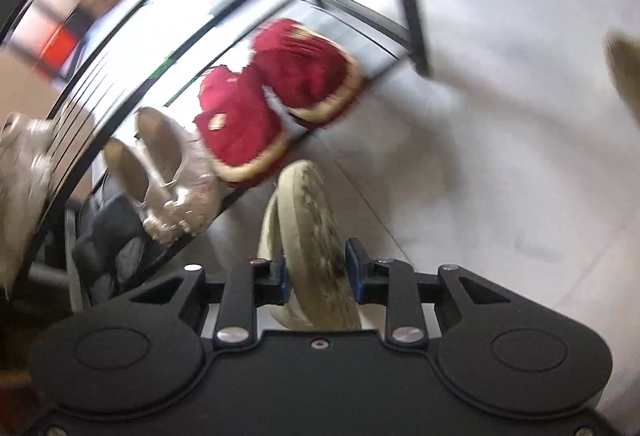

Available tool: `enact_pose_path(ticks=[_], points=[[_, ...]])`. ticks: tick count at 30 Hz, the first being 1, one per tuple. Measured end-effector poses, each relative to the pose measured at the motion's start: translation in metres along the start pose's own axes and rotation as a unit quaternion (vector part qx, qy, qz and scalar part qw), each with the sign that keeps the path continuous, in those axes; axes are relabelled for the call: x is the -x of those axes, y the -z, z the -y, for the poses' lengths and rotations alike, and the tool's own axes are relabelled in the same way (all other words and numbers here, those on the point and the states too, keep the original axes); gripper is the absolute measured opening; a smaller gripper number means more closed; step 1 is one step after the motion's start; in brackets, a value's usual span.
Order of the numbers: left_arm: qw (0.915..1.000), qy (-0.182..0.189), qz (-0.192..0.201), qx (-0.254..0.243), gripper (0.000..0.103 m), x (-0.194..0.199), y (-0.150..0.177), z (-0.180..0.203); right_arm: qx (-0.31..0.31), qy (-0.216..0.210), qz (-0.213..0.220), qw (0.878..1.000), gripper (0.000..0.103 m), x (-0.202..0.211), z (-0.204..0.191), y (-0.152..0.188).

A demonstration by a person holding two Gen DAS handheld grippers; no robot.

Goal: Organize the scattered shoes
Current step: 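Lift the cream slide with the right gripper and flip it over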

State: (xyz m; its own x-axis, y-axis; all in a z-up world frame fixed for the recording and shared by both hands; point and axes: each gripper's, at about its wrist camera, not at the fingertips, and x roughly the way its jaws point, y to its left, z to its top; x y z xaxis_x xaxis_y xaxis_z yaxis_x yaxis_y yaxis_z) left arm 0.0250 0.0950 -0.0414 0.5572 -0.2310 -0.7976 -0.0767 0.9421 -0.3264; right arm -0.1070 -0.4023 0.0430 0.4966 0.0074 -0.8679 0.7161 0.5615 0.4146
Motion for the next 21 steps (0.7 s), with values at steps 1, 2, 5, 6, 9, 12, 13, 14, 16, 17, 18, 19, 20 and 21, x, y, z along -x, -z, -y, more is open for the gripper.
enact_pose_path(ticks=[1,2,5,6,9,12,13,14,16,17,18,19,20,21], points=[[1.0,-0.001,0.0,-0.001,0.102,0.0,0.0,0.0,-0.015,-0.004,-0.003,1.0,0.023,-0.002,0.005,0.002],[1.0,-0.002,0.0,-0.002,0.102,0.0,0.001,0.0,-0.061,-0.016,-0.009,0.998,0.024,-0.009,0.019,0.008],[1.0,-0.003,0.002,-0.002,0.102,0.001,0.001,0.0,-0.146,-0.03,-0.013,0.989,0.025,-0.021,0.041,0.024],[1.0,-0.003,0.002,-0.001,0.102,0.001,0.001,0.0,-0.161,-0.038,-0.009,0.986,0.025,-0.023,0.043,0.027],[1.0,-0.002,0.0,0.003,0.102,0.0,0.0,-0.001,-0.206,-0.077,-0.001,0.975,0.024,-0.028,0.047,0.038],[1.0,-0.002,0.0,0.005,0.102,0.001,0.0,-0.001,-0.238,-0.123,-0.006,0.963,0.024,-0.04,0.044,0.052],[1.0,-0.002,0.0,0.006,0.102,0.001,0.0,-0.001,-0.245,-0.135,-0.004,0.96,0.024,-0.045,0.041,0.057],[1.0,-0.002,0.0,0.006,0.102,0.001,0.0,-0.002,-0.253,-0.148,-0.002,0.956,0.024,-0.05,0.038,0.061],[1.0,-0.003,0.0,0.007,0.102,0.002,0.001,-0.002,-0.27,-0.154,-0.009,0.95,0.025,-0.064,0.031,0.072],[1.0,-0.003,-0.001,0.009,0.102,0.002,0.001,-0.002,-0.279,-0.157,-0.013,0.947,0.026,-0.071,0.028,0.077],[0.9999,-0.003,-0.001,0.01,0.102,0.002,0.001,-0.003,-0.285,-0.156,-0.018,0.946,0.026,-0.076,0.027,0.082],[0.9999,-0.002,-0.001,0.013,0.102,0.002,0.0,-0.004,-0.288,-0.156,-0.022,0.945,0.026,-0.08,0.025,0.084],[0.9999,0.0,0.0,0.016,0.102,0.003,0.0,-0.005,-0.297,-0.158,-0.034,0.941,0.029,-0.088,0.025,0.093],[0.9999,0.0,0.0,0.017,0.102,0.003,0.0,-0.005,-0.304,-0.159,-0.043,0.938,0.043,-0.091,0.025,0.097]])
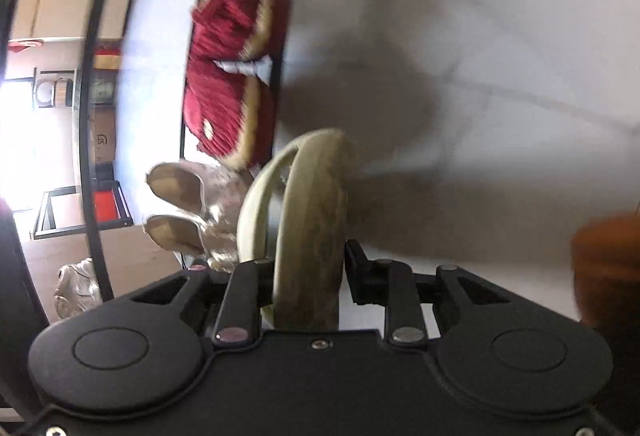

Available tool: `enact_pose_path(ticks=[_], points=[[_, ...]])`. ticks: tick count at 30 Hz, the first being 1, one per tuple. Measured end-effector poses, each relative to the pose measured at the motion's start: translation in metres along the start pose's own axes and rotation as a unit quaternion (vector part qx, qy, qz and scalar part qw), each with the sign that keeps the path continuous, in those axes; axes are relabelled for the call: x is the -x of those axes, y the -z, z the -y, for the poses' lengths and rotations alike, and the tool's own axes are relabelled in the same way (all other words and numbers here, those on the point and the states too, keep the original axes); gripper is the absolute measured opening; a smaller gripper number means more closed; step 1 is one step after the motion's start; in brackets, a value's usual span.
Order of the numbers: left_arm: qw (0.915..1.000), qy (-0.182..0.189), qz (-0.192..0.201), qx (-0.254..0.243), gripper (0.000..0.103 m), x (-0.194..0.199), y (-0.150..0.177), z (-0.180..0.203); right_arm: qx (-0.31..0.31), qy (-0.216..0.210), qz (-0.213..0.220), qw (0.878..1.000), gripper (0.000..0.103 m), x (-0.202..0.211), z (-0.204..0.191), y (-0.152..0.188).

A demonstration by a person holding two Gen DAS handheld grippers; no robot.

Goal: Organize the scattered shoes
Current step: 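Lift the cream slide with the right gripper and flip it over, then set the cream slide upright on the floor and open the right gripper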

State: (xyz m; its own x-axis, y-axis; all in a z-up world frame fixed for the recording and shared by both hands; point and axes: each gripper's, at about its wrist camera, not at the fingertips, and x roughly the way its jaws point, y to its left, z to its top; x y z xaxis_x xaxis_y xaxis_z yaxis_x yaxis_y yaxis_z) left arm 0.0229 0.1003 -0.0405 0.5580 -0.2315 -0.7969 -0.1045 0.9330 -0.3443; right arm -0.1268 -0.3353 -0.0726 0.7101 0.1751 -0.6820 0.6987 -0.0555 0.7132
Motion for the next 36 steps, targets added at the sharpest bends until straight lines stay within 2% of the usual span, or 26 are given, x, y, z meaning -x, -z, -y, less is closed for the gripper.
enact_pose_path(ticks=[1,2,4,7,10,11,15,19,23,25,26,28,29,30,31,32,34,36], points=[[1.0,0.002,0.001,0.002,0.102,0.0,0.0,0.0,-0.007,0.01,-0.007,1.0,0.058,-0.001,0.002,0.003],[1.0,0.003,0.0,0.002,0.102,0.0,-0.001,0.0,-0.013,0.021,-0.015,1.0,0.061,-0.002,0.004,0.005],[1.0,0.006,0.0,0.0,0.102,0.0,-0.001,0.001,-0.017,0.053,-0.006,0.998,0.08,0.003,0.007,0.011],[0.9999,0.009,0.0,-0.005,0.102,0.0,-0.001,0.003,-0.002,0.063,0.008,0.998,0.083,0.014,0.005,0.017],[0.9999,0.01,0.001,-0.005,0.102,0.0,-0.001,0.003,0.026,0.094,0.016,0.995,0.085,0.024,-0.003,0.023],[0.9999,0.01,0.0,-0.004,0.102,0.0,-0.001,0.003,0.039,0.109,0.011,0.993,0.085,0.027,-0.007,0.026],[0.9999,0.011,-0.001,0.002,0.102,0.0,-0.002,0.002,0.087,0.124,-0.012,0.988,0.086,0.031,-0.017,0.033],[0.9999,0.01,-0.002,0.003,0.102,0.0,-0.001,0.001,0.151,0.15,-0.053,0.976,0.096,0.025,-0.031,0.046],[0.9999,0.011,-0.003,0.007,0.102,0.0,-0.002,0.0,0.253,0.177,-0.079,0.948,0.098,0.016,-0.056,0.069],[0.9999,0.011,-0.002,0.007,0.102,0.001,-0.002,0.0,0.317,0.189,-0.068,0.927,0.099,0.01,-0.068,0.077],[0.9999,0.011,-0.002,0.006,0.102,0.001,-0.002,0.0,0.384,0.204,-0.058,0.899,0.099,0.001,-0.077,0.084],[0.9999,0.012,-0.002,0.006,0.102,0.001,-0.002,0.0,0.449,0.221,-0.055,0.864,0.099,-0.014,-0.083,0.092],[0.9999,0.012,-0.002,0.006,0.102,0.001,-0.002,-0.001,0.507,0.232,-0.055,0.828,0.099,-0.027,-0.083,0.102],[0.9999,0.012,-0.003,0.006,0.102,0.001,-0.002,-0.001,0.565,0.241,-0.055,0.788,0.099,-0.04,-0.083,0.113],[0.9999,0.013,-0.003,0.006,0.102,0.001,-0.002,-0.001,0.589,0.242,-0.054,0.769,0.099,-0.045,-0.08,0.118],[0.9999,0.013,-0.004,0.007,0.102,0.0,-0.002,-0.001,0.633,0.237,-0.055,0.735,0.099,-0.056,-0.075,0.13],[0.9999,0.013,-0.005,0.007,0.102,-0.001,-0.002,-0.001,0.661,0.224,-0.071,0.713,0.099,-0.066,-0.07,0.139],[0.9998,0.014,-0.006,0.008,0.102,-0.001,-0.002,-0.001,0.664,0.227,-0.074,0.709,0.099,-0.078,-0.069,0.142]])
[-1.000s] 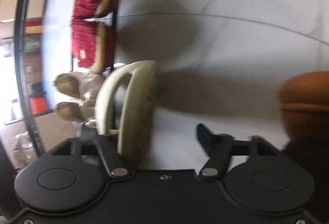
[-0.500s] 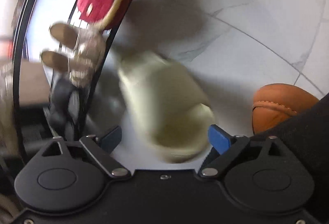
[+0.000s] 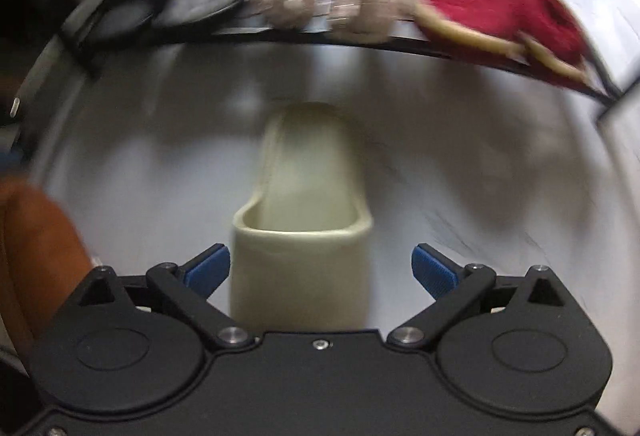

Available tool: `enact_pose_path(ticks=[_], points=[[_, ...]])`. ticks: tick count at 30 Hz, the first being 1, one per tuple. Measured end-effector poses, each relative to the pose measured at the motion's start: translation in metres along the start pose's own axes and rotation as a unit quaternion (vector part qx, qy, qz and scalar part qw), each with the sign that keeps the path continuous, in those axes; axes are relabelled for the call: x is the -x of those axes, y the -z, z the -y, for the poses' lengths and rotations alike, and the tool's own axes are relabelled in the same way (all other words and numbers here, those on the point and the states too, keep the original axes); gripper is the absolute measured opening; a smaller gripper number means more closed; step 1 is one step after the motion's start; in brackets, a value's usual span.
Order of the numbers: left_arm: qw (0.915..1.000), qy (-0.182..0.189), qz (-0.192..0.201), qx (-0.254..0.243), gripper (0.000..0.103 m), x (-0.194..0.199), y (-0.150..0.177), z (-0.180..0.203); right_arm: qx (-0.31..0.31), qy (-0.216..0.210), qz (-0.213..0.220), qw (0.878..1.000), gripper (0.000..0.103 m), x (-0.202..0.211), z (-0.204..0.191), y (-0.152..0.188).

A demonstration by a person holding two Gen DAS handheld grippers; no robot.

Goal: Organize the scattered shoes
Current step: 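Set the cream slide upright on the floor and open the right gripper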

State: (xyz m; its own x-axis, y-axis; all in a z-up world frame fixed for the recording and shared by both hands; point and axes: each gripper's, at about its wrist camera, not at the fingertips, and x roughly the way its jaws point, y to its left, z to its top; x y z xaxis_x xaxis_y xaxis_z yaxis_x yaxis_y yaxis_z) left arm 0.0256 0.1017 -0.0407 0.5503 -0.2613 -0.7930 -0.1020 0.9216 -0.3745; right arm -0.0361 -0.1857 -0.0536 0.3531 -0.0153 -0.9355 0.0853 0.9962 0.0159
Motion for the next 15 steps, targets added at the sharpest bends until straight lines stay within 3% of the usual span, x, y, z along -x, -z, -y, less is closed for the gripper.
enact_pose_path(ticks=[6,10,15], points=[[1.0,0.002,-0.004,0.002,0.102,-0.002,-0.001,-0.001,0.011,0.004,-0.015,1.0,0.099,-0.03,-0.012,-0.007],[1.0,0.003,-0.006,-0.004,0.102,-0.003,-0.001,0.001,-0.001,0.004,-0.047,0.999,0.103,-0.054,-0.01,-0.003],[0.9999,0.001,-0.01,-0.007,0.102,-0.005,0.0,0.002,-0.017,-0.003,-0.044,0.999,0.1,-0.056,-0.006,-0.001]])
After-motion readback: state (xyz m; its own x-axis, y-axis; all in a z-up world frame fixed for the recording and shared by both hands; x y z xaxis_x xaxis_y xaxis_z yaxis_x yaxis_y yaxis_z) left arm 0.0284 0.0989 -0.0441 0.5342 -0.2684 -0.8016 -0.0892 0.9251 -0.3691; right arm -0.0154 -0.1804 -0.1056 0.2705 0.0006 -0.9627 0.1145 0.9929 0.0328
